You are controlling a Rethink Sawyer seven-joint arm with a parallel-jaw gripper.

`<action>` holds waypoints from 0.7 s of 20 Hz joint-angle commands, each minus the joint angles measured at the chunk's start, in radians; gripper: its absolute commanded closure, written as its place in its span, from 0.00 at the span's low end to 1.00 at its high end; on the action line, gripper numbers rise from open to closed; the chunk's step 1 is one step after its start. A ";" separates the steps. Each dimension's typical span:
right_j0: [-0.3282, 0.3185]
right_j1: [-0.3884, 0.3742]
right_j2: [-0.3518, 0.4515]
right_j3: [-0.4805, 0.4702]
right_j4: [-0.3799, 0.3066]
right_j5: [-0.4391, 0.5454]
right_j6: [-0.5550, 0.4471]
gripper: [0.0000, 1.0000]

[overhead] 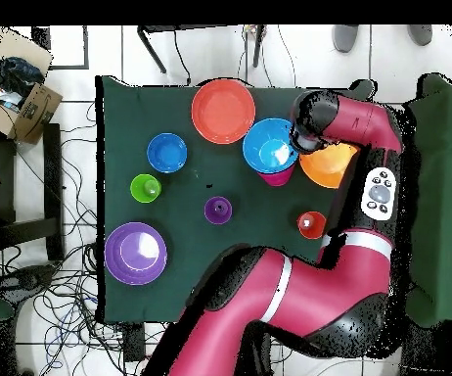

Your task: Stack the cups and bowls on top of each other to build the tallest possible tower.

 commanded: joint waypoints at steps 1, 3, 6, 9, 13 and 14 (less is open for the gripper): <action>-0.013 0.016 0.079 0.128 -0.077 -0.080 -0.283 0.00; -0.017 0.019 0.084 0.128 -0.075 -0.085 -0.285 0.00; -0.026 0.033 0.097 0.126 -0.070 -0.108 -0.291 0.00; -0.026 0.066 0.103 0.088 -0.072 -0.110 -0.289 0.00; -0.023 0.086 0.098 0.060 -0.071 -0.099 -0.265 1.00; -0.020 0.086 0.094 0.056 -0.073 -0.092 -0.265 1.00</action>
